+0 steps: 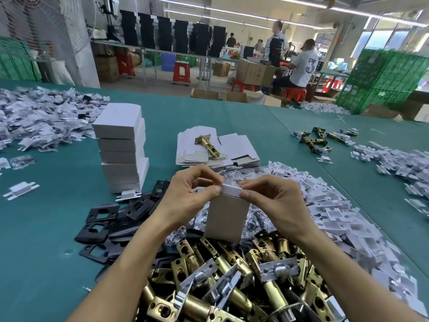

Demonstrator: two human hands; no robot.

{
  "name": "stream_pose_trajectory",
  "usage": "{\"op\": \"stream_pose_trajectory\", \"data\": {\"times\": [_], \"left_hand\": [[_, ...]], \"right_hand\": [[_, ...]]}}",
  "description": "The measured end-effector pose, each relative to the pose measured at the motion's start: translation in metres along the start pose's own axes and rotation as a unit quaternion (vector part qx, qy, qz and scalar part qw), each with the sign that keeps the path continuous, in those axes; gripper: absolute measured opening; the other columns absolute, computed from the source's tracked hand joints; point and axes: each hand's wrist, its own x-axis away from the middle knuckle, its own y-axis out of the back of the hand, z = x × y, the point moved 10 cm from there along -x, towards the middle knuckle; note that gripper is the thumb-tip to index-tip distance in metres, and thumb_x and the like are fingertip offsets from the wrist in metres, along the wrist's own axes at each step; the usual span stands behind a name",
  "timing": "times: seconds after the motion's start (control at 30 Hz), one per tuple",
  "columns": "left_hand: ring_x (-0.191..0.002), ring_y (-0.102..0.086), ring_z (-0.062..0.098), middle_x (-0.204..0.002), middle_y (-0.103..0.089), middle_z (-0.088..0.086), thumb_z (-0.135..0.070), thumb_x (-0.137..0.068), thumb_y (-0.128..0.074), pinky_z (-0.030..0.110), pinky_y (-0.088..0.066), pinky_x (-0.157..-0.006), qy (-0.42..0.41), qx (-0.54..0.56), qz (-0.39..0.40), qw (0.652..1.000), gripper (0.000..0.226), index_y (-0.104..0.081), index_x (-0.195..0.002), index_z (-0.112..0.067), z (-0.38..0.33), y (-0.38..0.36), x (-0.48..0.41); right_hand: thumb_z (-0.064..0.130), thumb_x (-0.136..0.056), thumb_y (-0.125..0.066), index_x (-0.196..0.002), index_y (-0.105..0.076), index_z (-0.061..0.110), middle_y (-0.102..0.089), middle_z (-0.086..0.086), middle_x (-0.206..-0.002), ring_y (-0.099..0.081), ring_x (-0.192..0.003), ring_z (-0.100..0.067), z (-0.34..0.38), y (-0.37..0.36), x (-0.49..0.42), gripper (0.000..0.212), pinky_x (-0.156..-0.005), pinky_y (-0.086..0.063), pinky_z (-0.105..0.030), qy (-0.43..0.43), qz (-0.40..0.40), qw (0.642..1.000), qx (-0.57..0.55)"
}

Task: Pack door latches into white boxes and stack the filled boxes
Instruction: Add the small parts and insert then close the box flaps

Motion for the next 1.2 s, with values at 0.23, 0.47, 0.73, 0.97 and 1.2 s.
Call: {"op": "stream_pose_trajectory", "data": {"times": [0.23,0.47,0.73,0.97,1.2], "left_hand": [[-0.102,-0.071,0.017,-0.111,-0.073,-0.004,-0.024,-0.071,-0.090,0.029,-0.059,-0.077,-0.015,0.008,0.084,0.996,0.023,-0.073,-0.087,-0.025,-0.005,-0.020,0.007],[-0.101,-0.073,0.019,-0.105,-0.077,0.000,-0.020,-0.067,-0.084,0.033,-0.060,-0.084,-0.026,0.011,0.058,0.998,0.015,-0.076,-0.079,-0.016,-0.001,-0.015,0.004],[-0.095,-0.071,0.007,-0.113,-0.071,-0.011,-0.049,-0.071,-0.078,0.023,-0.060,-0.072,0.068,-0.026,0.008,0.997,0.036,-0.067,-0.105,-0.041,0.012,-0.002,0.002],[-0.092,-0.068,0.026,-0.119,-0.054,0.005,-0.034,-0.099,-0.060,0.038,-0.060,-0.055,0.175,0.106,-0.099,0.974,0.025,-0.048,-0.121,-0.039,0.021,0.006,0.005],[-0.047,-0.058,0.021,-0.099,-0.056,0.015,-0.044,-0.091,-0.050,0.026,-0.043,-0.039,0.118,0.035,-0.202,0.972,0.030,-0.029,-0.111,-0.047,0.001,0.024,0.006]], "right_hand": [[0.033,-0.083,-0.069,-0.104,-0.076,0.023,-0.072,0.012,-0.110,-0.069,-0.103,-0.005,0.001,-0.012,0.004,0.024,-0.086,-0.057,-0.023,0.028,0.063,0.995,0.067],[0.017,-0.082,-0.079,-0.110,-0.069,0.032,-0.066,0.008,-0.119,-0.067,-0.097,-0.006,-0.003,-0.026,0.007,0.033,-0.081,-0.058,-0.025,0.049,0.108,0.980,0.160],[0.008,-0.090,-0.069,-0.108,-0.071,0.033,-0.067,0.000,-0.119,-0.072,-0.093,-0.022,-0.019,-0.021,0.002,0.031,-0.069,-0.062,-0.036,-0.074,0.049,0.996,-0.007],[0.008,-0.094,-0.062,-0.121,-0.061,0.013,-0.066,-0.017,-0.111,-0.075,-0.072,-0.025,-0.050,-0.025,0.003,0.027,-0.060,-0.059,-0.029,-0.313,-0.146,0.877,-0.335],[0.006,-0.098,-0.057,-0.110,-0.054,0.008,-0.061,-0.021,-0.106,-0.074,-0.068,-0.029,-0.025,-0.042,-0.017,0.012,-0.058,-0.060,-0.029,-0.307,-0.064,0.909,-0.276]]}}
